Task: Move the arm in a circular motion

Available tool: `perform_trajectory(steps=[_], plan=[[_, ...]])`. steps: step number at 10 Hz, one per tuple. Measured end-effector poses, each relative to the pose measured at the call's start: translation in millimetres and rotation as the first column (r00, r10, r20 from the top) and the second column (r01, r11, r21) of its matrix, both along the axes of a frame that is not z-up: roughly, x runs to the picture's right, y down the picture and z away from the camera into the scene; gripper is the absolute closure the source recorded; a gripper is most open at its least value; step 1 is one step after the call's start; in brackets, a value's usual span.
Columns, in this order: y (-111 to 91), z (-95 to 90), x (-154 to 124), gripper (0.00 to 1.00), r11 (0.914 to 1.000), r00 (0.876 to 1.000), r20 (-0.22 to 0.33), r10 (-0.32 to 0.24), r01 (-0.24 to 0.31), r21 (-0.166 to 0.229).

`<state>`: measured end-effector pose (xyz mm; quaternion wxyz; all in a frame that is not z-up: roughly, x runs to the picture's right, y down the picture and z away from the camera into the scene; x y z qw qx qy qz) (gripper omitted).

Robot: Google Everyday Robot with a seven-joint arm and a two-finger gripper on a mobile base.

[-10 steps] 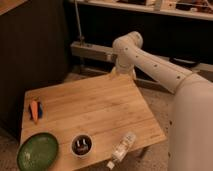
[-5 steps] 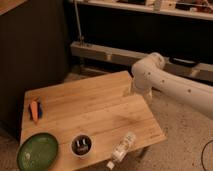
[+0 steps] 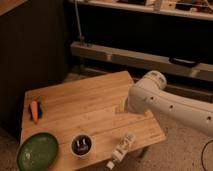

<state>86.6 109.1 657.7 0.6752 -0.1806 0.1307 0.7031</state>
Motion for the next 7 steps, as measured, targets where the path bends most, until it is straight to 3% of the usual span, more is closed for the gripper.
perform_trajectory(steps=[2,4,5,7], plan=[[2,-47.0,-66,0.2,0.9943,0.994,0.032,-0.103,0.104,-0.025],[0,-79.0,-113,0.2,0.9806,0.979,0.071,-0.189,0.192,-0.04],[-5,-88.5,-147,0.2,0.9642,0.957,0.143,-0.254,0.262,-0.041],[-20,-90.1,-200,0.2,0.9331,0.907,0.247,-0.342,0.359,-0.026]])
